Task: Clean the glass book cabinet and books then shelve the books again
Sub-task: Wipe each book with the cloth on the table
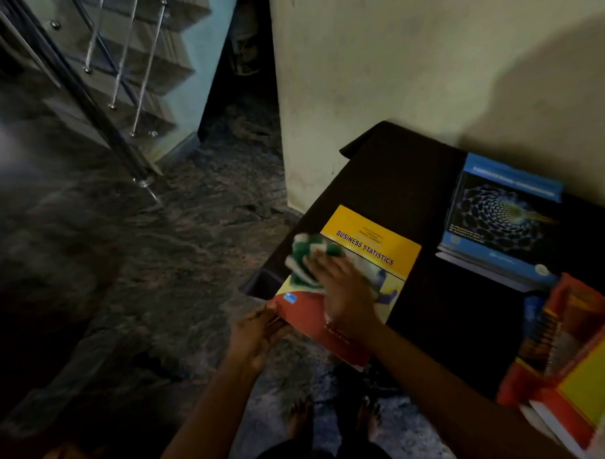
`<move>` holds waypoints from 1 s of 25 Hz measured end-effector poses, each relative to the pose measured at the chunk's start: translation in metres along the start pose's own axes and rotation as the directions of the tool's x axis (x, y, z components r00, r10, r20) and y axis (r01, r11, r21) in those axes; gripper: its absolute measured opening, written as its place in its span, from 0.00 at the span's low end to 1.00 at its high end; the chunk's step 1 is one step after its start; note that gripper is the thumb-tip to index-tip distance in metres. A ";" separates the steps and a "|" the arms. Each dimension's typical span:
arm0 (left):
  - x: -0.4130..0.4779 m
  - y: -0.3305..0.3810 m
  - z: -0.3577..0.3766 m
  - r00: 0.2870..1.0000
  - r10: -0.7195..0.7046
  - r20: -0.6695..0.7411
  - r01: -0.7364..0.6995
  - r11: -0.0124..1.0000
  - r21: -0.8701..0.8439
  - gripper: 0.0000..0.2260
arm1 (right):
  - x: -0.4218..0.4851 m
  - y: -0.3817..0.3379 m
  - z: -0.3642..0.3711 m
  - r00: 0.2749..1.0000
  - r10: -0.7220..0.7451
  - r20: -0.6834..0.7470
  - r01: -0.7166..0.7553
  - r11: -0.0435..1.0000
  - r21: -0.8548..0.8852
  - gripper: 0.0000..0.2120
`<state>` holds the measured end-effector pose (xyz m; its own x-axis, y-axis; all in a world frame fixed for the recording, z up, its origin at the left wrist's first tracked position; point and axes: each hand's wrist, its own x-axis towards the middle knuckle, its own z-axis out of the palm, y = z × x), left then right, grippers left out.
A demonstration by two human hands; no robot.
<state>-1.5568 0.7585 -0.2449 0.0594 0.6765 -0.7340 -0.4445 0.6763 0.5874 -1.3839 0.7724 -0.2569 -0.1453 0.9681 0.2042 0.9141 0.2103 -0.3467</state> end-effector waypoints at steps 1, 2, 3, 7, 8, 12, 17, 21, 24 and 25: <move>0.000 0.000 -0.001 1.000 -0.016 -0.005 0.016 0.999 -0.027 0.08 | -0.017 -0.015 0.012 0.997 -0.077 0.024 0.076 0.996 0.035 0.23; 0.002 -0.001 -0.002 0.999 -0.030 -0.017 0.029 0.998 -0.049 0.08 | -0.034 -0.025 0.018 0.986 -0.134 0.098 0.127 0.989 0.070 0.22; 0.002 -0.002 -0.003 0.999 -0.042 -0.028 0.040 0.997 -0.065 0.09 | -0.048 -0.035 0.017 0.976 -0.187 0.110 0.174 0.978 0.117 0.22; 0.001 0.001 -0.008 0.996 -0.071 0.055 0.074 0.996 -0.048 0.08 | -0.040 -0.005 -0.029 0.999 -0.015 0.032 -0.003 0.869 0.495 0.22; 0.000 0.002 -0.008 0.995 -0.068 0.077 0.071 0.997 -0.039 0.08 | -0.028 0.019 -0.044 0.992 0.127 0.006 -0.111 0.842 0.528 0.19; -0.006 0.001 -0.003 0.997 -0.047 0.060 0.047 0.999 -0.008 0.07 | -0.003 0.094 -0.051 0.877 0.479 -0.021 -0.459 0.851 0.256 0.26; -0.007 0.003 0.005 0.998 -0.060 -0.005 0.060 0.998 -0.013 0.07 | -0.061 0.037 -0.005 0.943 0.294 -0.156 -0.279 0.954 0.111 0.30; -0.011 -0.001 0.009 0.999 -0.048 -0.004 0.047 0.998 -0.037 0.07 | -0.098 -0.010 0.007 0.982 0.161 -0.094 -0.142 0.972 0.186 0.24; -0.021 -0.003 0.017 1.000 -0.020 -0.003 0.020 1.000 0.014 0.10 | -0.093 -0.016 -0.015 0.975 0.206 -0.084 -0.154 0.898 0.412 0.27; -0.026 -0.001 0.022 1.000 0.016 -0.007 -0.015 1.000 0.020 0.10 | -0.089 -0.014 -0.030 0.960 0.277 -0.045 -0.220 0.844 0.489 0.28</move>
<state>-1.5383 0.7464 -0.2184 0.0460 0.6849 -0.7272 -0.4276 0.6714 0.6053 -1.3728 0.6794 -0.2426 0.1306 0.9813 0.1415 0.6180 0.0310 -0.7855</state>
